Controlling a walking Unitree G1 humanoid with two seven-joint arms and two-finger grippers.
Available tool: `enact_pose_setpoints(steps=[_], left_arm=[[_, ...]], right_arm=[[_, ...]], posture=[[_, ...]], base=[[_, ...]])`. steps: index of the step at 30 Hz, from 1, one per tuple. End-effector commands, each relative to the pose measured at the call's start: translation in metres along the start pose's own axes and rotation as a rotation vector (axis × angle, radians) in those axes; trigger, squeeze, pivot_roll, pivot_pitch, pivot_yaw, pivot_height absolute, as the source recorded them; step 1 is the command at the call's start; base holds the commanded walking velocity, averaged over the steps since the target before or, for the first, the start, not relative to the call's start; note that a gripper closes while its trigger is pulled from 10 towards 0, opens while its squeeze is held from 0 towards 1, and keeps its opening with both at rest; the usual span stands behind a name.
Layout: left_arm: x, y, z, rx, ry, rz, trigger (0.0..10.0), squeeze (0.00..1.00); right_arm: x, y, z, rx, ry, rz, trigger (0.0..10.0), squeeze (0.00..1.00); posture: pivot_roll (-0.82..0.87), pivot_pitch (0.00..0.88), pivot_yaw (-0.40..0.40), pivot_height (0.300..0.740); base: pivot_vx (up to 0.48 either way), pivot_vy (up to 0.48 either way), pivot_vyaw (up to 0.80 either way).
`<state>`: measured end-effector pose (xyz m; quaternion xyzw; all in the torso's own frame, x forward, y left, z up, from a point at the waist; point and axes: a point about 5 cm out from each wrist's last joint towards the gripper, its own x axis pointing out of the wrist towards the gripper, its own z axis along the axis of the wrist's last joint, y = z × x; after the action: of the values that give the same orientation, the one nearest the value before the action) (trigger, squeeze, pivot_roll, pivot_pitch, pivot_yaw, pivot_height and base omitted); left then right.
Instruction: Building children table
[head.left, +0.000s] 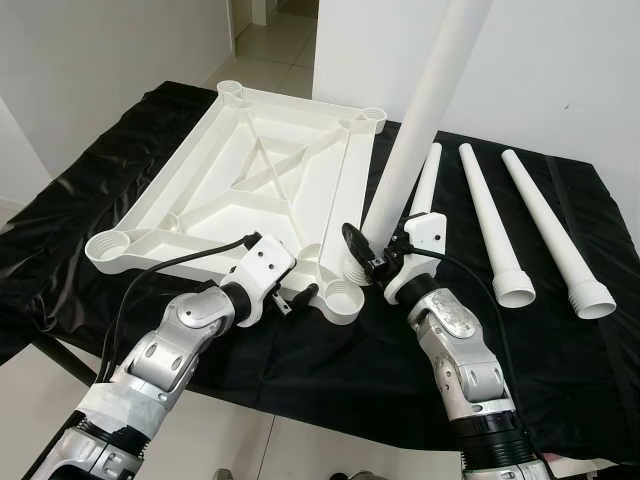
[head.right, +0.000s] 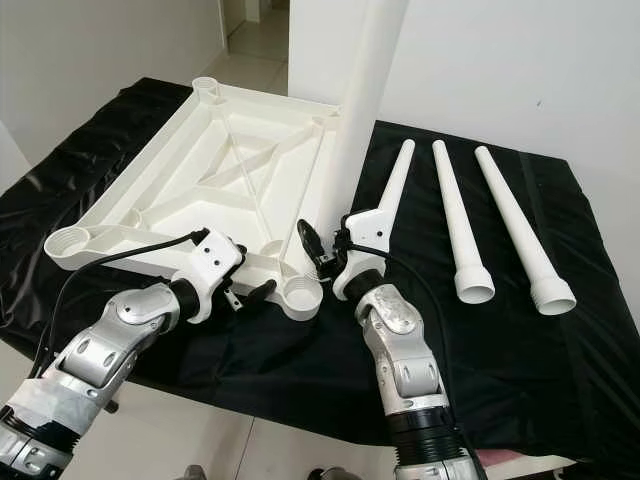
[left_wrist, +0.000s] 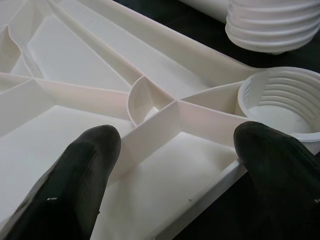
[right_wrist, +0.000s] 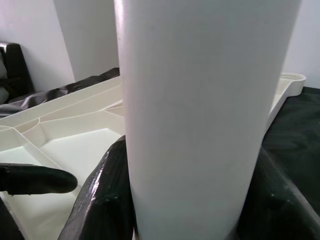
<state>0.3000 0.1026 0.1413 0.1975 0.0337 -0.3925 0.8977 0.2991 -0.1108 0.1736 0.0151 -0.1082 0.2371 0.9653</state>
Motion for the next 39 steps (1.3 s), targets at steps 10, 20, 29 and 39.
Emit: enact_pose_setpoints(steps=[10, 20, 29, 39], left_arm=[[-0.002, -0.008, -0.012, 0.032, 0.026, -0.168, 10.0, 0.00], [-0.008, 0.004, -0.002, -0.082, -0.066, -0.169, 10.0, 0.00], [-0.016, 0.002, 0.010, -0.111, -0.141, -0.249, 10.0, 0.00], [-0.008, 0.002, -0.012, -0.033, 0.006, -0.215, 10.0, 0.00]], right_arm=[[0.001, -0.008, 0.009, -0.041, -0.039, -0.004, 10.0, 0.00], [0.000, -0.011, 0.010, -0.056, -0.041, -0.009, 10.0, 0.00], [0.000, -0.012, 0.009, -0.057, -0.039, -0.006, 10.0, 0.00], [0.002, -0.012, 0.011, -0.068, -0.043, 0.001, 10.0, 0.00]], posture=[[0.05, 0.033, -0.031, 0.740], [0.04, 0.030, -0.029, 0.740], [0.04, 0.034, -0.032, 0.740], [0.04, 0.042, -0.030, 0.740]], base=[[0.000, 0.000, 0.00], [0.000, 0.000, 0.00], [0.000, 0.000, 0.00], [0.000, 0.000, 0.00]])
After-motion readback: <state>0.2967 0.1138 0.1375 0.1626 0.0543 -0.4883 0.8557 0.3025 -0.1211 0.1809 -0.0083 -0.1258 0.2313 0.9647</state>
